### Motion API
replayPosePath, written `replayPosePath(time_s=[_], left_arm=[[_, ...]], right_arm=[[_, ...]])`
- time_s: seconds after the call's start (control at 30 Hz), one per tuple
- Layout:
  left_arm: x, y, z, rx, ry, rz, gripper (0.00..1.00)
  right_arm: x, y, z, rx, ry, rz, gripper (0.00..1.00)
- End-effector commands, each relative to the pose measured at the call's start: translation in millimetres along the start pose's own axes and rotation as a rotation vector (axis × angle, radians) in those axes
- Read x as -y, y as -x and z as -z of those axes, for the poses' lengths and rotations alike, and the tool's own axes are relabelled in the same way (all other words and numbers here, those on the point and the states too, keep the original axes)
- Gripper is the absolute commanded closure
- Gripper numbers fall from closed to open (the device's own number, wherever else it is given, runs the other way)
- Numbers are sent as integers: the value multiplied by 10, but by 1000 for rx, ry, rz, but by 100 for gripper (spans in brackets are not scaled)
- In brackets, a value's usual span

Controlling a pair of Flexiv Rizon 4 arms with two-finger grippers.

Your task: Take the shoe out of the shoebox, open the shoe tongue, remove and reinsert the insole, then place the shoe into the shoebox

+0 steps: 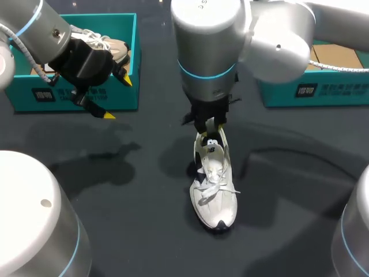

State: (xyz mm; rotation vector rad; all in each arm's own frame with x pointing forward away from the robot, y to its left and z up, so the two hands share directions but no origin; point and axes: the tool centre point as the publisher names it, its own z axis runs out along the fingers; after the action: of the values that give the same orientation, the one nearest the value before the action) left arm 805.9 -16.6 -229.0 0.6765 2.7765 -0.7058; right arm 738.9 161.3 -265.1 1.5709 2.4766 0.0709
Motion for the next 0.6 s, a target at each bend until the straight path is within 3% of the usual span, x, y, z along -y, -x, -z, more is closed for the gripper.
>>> replayPosePath(time_s=[0.03,0.1,0.17,0.2,0.23,0.3,0.6], left_arm=[[1,-11,7,1,3,-1,0],[1,-11,7,1,3,-1,0],[1,-11,7,1,3,-1,0],[1,-11,7,1,3,-1,0],[1,-11,7,1,3,-1,0],[1,-11,7,1,3,-1,0],[1,-11,7,1,3,-1,0]], right_arm=[[-5,91,46,-60,45,250,60],[-22,125,55,-89,68,337,57],[-26,156,56,-113,78,429,47],[-24,169,53,-118,75,461,31],[-26,177,46,-135,68,548,1],[-1,199,31,-143,52,618,0],[-1,199,31,-143,52,618,0]])
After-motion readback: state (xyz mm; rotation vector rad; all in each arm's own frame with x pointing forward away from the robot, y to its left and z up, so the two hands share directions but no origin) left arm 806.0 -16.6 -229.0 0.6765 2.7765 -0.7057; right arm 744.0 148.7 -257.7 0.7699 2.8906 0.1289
